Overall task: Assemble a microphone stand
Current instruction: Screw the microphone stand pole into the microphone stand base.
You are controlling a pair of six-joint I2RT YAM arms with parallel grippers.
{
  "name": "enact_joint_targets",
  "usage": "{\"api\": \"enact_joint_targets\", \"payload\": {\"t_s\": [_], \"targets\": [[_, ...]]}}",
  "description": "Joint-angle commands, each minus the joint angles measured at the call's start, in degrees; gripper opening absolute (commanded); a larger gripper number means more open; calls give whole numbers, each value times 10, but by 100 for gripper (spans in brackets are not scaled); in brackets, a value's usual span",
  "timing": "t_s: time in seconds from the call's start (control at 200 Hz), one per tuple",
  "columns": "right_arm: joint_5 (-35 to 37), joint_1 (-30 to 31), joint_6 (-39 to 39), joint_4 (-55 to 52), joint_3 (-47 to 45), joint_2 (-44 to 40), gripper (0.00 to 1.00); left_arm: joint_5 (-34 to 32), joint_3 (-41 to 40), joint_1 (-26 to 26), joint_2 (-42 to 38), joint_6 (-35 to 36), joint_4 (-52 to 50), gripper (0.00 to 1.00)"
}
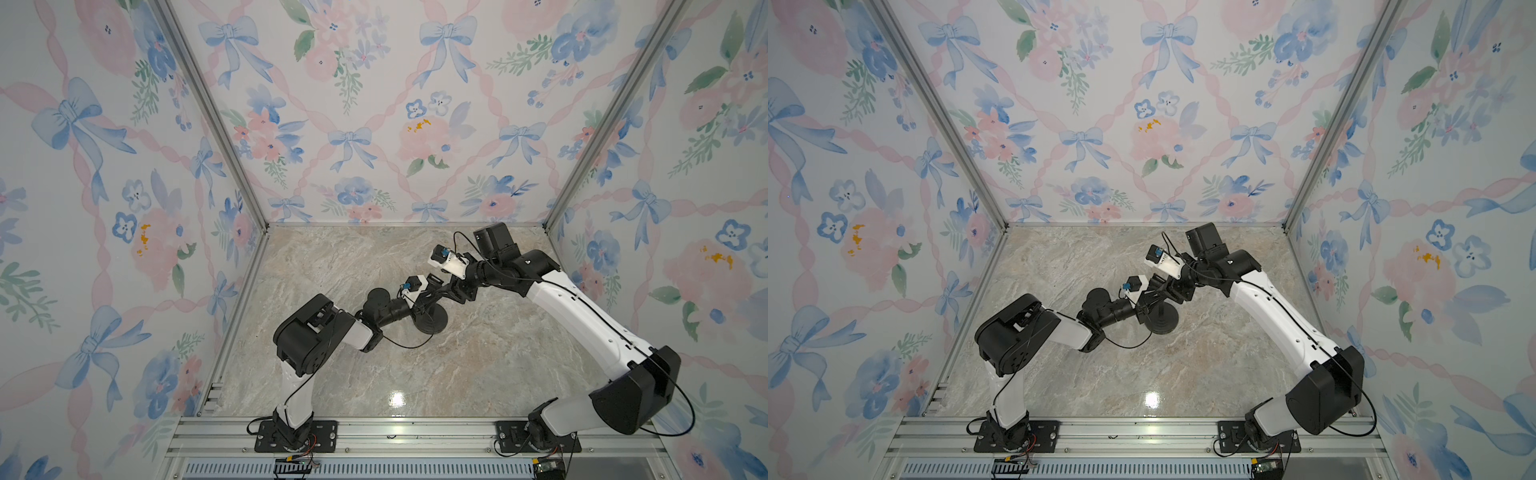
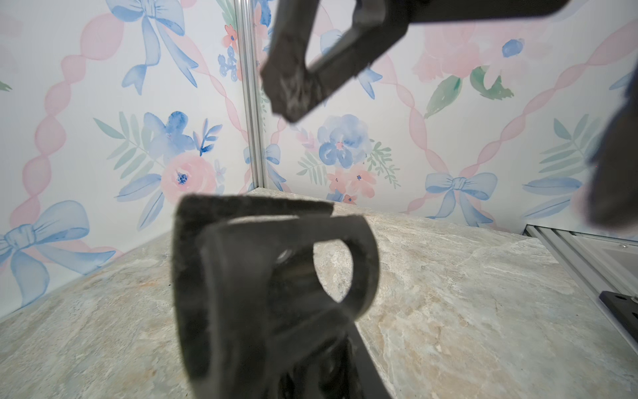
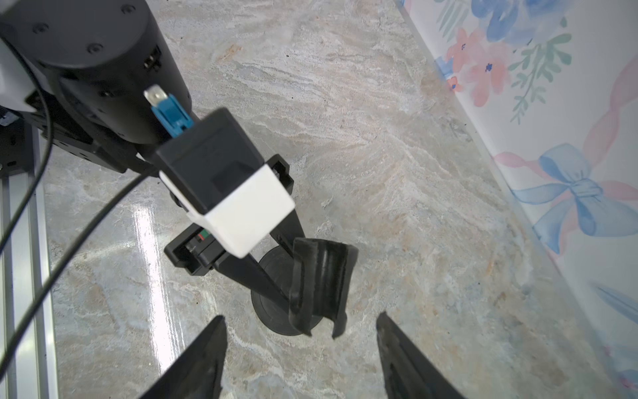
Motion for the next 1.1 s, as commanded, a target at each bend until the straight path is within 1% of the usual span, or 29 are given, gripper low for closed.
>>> {"api": "enact_joint_targets", "payload": {"t_s": [0.0,0.12,0.19,0.275,0.435,0.48,0.52,0.56,0.59,0.645,0.69,0.76,0.82,0.845,0.875,0.905,0.94,1.05,1.095], "targets": [[-26,-10,-56,-108,68,55,71,1,8,-2,15,5,6,1],[-48,-10,-34,-196,163,138,72,-1,10,-4,19,5,6,1],[-36,-3,-12,-224,197,171,75,-1,10,-3,19,5,6,1],[-27,5,-6,-228,198,183,75,-1,9,-3,18,6,6,1],[-11,12,23,-200,174,170,71,-1,8,-2,18,7,5,1],[2,18,32,-194,167,168,67,-1,9,-2,17,6,5,1],[12,23,34,-196,167,169,60,0,9,-3,18,7,5,1],[28,29,44,-196,169,172,49,0,9,-3,18,7,5,1],[42,34,57,-197,169,175,43,-1,9,-2,17,7,5,1],[69,43,79,-197,169,179,36,-3,8,-2,17,7,5,2],[87,51,93,-195,161,179,34,-4,7,-3,15,7,5,3],[118,59,123,-180,145,174,24,-4,6,-3,16,7,5,3],[141,62,162,-166,133,167,19,-5,5,-3,16,6,5,6],[152,62,180,-160,128,164,19,-6,5,-3,15,5,5,7],[164,63,201,-152,122,160,19,-9,4,-2,14,4,5,10],[172,64,218,-146,112,155,19,-11,3,-3,13,4,5,16],[182,68,234,-138,99,147,19,-14,3,-3,12,3,5,22],[191,74,279,-95,37,107,21,-18,1,-2,8,0,5,27],[191,74,298,-69,8,87,23,-18,0,-3,7,-1,5,35]]}}
